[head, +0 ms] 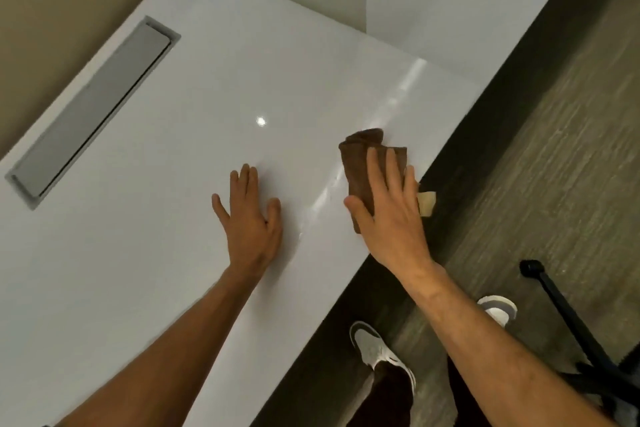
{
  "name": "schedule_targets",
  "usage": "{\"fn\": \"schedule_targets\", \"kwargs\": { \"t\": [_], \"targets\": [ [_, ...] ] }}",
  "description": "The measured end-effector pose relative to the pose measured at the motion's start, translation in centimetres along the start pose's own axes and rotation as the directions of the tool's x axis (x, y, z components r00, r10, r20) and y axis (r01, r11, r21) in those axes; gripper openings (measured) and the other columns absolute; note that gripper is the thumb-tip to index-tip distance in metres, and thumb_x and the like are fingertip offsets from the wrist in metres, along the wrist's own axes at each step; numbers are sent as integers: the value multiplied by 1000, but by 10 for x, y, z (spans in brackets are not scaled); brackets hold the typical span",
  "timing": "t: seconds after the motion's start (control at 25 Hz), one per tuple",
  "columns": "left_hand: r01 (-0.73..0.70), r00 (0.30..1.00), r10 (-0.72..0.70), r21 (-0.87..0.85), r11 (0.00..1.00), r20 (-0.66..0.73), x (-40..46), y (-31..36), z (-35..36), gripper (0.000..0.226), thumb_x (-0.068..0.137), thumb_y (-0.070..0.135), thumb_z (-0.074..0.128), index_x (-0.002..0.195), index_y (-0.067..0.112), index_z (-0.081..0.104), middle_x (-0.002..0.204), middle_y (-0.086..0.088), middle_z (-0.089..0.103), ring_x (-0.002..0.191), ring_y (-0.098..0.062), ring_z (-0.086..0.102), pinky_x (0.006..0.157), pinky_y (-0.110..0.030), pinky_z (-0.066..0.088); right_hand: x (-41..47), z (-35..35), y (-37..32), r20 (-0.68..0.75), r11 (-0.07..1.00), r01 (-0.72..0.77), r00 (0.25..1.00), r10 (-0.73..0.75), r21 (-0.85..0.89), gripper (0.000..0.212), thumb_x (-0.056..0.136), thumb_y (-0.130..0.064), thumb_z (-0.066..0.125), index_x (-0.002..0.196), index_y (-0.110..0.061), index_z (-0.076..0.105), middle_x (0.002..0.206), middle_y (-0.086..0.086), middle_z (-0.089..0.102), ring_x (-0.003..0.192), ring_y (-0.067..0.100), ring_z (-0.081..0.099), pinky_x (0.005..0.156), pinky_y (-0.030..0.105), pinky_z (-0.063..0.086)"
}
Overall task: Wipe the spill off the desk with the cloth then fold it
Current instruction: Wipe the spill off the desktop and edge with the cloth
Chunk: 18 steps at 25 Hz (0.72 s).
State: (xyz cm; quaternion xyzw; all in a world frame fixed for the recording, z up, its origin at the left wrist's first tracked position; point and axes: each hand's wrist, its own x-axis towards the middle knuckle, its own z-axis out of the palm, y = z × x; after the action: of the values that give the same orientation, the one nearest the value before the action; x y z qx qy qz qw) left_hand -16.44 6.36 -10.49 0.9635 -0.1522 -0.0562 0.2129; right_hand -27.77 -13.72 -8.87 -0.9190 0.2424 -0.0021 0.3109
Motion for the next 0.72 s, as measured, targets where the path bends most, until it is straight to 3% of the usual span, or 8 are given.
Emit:
{"fn": "schedule_targets", "kwargs": {
  "t": [0.04, 0.12, 0.24, 0.4, 0.6, 0.72],
  "targets": [
    [49, 999, -49, 26, 998, 9, -1, -9, -2, 74, 101, 47, 27, 164, 10, 17, 173, -4, 13, 161, -19, 3, 122, -41, -19, 7, 9, -3, 25, 973, 54, 998, -49, -226, 80, 96, -64, 38, 160, -29, 4, 168, 12, 8, 151, 44, 12, 120, 58, 22],
    [135, 989, -139, 77, 988, 41, -5, -25, -4, 85, 97, 62, 14, 166, 13, 3, 174, -2, -2, 161, -17, -8, 122, -47, -20, 18, 18, -2, 19, 911, 116, 993, -118, -396, 84, 95, -65, 41, 160, -24, 8, 167, 16, 12, 148, 49, 18, 116, 60, 27],
    [217, 974, -224, 131, 967, 41, -6, -49, -4, 90, 95, 69, 8, 165, 14, -3, 174, -1, -9, 160, -17, -11, 122, -54, -15, 47, 19, 8, -65, 923, 60, 994, -92, -380, 82, 96, -58, 43, 160, -18, 10, 165, 19, 15, 147, 49, 21, 114, 60, 31],
    [214, 974, -223, 187, 959, 30, -12, -62, 1, 79, 101, 59, 11, 165, 16, -9, 173, 1, -15, 160, -18, -12, 127, -56, -2, 98, 13, 7, -151, 936, -82, 988, 32, -341, 77, 99, -49, 45, 159, -15, 11, 165, 22, 13, 147, 50, 21, 113, 62, 31],
    [204, 976, -216, 205, 957, 39, -10, -65, 5, 74, 104, 52, 11, 164, 15, -10, 173, 0, -18, 160, -18, -15, 127, -54, -3, 143, 8, 0, -17, 930, 94, 994, -107, -356, 71, 100, -48, 45, 159, -22, 17, 165, 17, 18, 147, 48, 20, 114, 64, 26],
    [192, 979, -202, 192, 962, 37, -10, -66, 6, 72, 105, 48, 13, 164, 15, -9, 173, 2, -18, 160, -17, -15, 127, -54, -3, 138, 20, -26, 106, 895, 289, 957, -269, -338, 75, 96, -55, 48, 159, -25, 20, 166, 15, 16, 148, 45, 20, 116, 61, 24]
  ]
}}
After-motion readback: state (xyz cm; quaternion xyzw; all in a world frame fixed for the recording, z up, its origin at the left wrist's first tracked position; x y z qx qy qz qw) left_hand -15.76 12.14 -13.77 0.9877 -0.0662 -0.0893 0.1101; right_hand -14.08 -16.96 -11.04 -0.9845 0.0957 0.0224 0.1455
